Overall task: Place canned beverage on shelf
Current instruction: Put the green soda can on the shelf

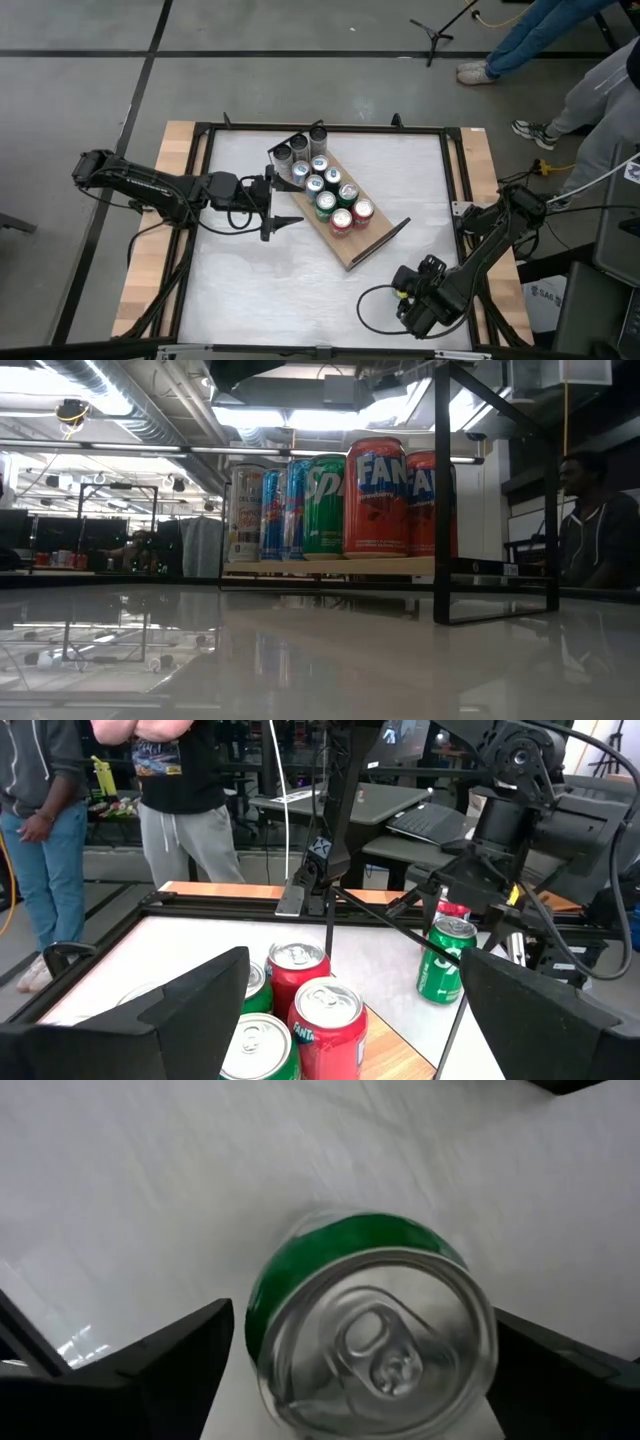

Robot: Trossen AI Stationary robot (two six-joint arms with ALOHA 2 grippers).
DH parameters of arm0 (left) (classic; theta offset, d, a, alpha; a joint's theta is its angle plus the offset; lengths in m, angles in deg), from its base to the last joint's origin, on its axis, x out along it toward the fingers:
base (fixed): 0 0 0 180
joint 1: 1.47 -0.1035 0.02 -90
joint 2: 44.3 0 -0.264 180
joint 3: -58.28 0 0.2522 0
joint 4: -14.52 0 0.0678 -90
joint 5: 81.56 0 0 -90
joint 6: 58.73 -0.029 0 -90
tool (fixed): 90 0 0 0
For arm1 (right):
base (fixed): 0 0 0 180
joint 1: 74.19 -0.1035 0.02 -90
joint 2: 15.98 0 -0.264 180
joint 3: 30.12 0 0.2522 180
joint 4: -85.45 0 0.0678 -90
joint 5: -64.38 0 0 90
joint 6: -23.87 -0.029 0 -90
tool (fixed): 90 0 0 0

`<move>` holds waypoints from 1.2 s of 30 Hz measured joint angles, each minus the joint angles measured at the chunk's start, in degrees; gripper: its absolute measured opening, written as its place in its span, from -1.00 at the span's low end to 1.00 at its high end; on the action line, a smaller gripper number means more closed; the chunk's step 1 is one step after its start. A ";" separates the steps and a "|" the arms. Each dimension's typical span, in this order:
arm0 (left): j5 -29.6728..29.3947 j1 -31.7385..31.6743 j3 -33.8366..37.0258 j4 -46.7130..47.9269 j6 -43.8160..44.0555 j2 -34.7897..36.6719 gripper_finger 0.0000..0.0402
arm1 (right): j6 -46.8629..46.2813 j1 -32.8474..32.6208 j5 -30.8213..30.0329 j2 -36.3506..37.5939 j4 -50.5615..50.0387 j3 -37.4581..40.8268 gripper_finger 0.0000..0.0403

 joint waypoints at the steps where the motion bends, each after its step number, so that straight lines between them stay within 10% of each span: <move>1: 0.00 0.00 0.00 0.00 0.00 0.00 0.76 | 0.22 0.00 0.04 -0.25 0.01 0.00 0.85; 36: 0.00 0.01 0.02 0.00 0.00 0.00 0.76 | -30.27 0.13 -1.53 -0.93 0.01 0.00 0.85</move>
